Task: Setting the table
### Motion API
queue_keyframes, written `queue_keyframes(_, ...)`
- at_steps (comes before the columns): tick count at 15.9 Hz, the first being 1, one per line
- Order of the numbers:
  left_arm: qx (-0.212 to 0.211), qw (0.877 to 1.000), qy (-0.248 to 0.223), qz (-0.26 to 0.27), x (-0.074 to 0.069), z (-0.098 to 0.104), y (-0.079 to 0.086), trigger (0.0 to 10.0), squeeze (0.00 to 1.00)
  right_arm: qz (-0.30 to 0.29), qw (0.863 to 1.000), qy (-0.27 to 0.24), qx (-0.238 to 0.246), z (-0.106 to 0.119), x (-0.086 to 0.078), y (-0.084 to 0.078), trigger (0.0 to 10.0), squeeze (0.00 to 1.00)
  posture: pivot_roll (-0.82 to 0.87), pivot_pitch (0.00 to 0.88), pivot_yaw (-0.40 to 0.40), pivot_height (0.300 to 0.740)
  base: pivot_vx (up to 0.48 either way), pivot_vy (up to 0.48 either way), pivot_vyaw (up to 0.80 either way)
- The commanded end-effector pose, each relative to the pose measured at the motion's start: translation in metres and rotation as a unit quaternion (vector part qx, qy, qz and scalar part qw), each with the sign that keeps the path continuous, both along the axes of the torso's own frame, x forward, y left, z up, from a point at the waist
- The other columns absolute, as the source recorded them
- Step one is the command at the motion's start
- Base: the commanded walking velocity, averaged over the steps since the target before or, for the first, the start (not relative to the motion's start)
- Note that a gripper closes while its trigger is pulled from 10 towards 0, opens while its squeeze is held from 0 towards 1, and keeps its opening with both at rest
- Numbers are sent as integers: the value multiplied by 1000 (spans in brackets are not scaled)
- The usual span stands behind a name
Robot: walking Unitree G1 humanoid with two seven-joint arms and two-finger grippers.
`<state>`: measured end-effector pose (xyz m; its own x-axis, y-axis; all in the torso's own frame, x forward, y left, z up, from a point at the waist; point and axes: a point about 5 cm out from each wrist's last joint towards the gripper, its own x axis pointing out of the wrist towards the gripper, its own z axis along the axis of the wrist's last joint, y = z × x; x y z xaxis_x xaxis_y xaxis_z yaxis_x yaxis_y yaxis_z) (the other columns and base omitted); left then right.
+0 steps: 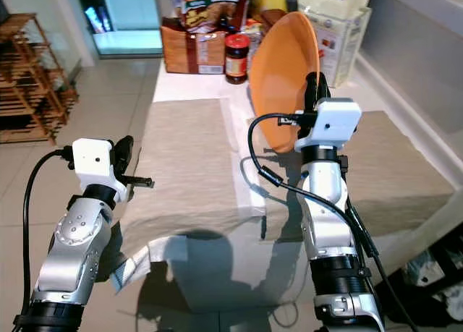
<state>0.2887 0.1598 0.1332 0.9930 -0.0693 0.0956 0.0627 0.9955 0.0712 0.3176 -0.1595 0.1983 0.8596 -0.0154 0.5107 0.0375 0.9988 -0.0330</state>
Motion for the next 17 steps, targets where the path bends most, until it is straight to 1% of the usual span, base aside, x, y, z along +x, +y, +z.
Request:
queue_keyframes(1,4,1000,2,-2,1,-1,-2,10000,0,17,1000,23,12,-2,2,1,0,0,-98,0,61,740,0,0,0)
queue_keyframes(2,11,1000,1,0,1,-1,-2,10000,0,20,999,16,24,3,3,1,0,0,-98,0,61,740,0,0,0)
queue_keyframes(3,9,1000,1,1,1,-1,-2,10000,0,27,999,10,31,9,4,1,0,0,-100,0,60,740,0,0,0)
queue_keyframes(4,0,1000,6,1,1,-3,-4,10000,0,43,997,10,61,17,7,1,0,0,-101,0,59,740,0,0,0)
queue_keyframes(5,-1,1000,7,0,1,-4,-5,10000,0,47,996,17,78,16,8,0,0,0,-101,0,59,740,0,0,0)
queue_keyframes(6,-3,1000,8,-1,1,-4,-8,10000,0,56,991,43,112,10,12,-2,0,0,-102,0,57,740,0,0,0)
queue_keyframes(7,-3,1000,8,-2,1,-4,-9,10000,0,57,991,47,115,8,12,-2,0,0,-102,0,57,740,0,0,0)
queue_keyframes(8,6,1000,6,-4,1,-4,-9,10000,0,58,988,60,131,3,13,-3,0,0,-102,0,58,740,0,0,0)
queue_keyframes(10,18,1000,5,-7,1,-3,-10,10000,0,61,986,69,138,1,13,-4,0,0,-101,0,58,740,0,0,0)
queue_keyframes(12,24,1000,-1,-14,0,-2,-12,10000,0,63,989,57,122,8,14,-5,0,0,-101,0,59,740,0,0,0)
queue_keyframes(16,-1,1000,7,-18,0,-2,-16,10000,0,57,991,61,104,5,14,-8,0,0,-101,0,59,740,0,0,0)
queue_keyframes(17,-17,1000,16,-20,1,-2,-17,10000,0,58,991,70,102,0,13,-8,0,0,-98,0,56,740,0,0,0)
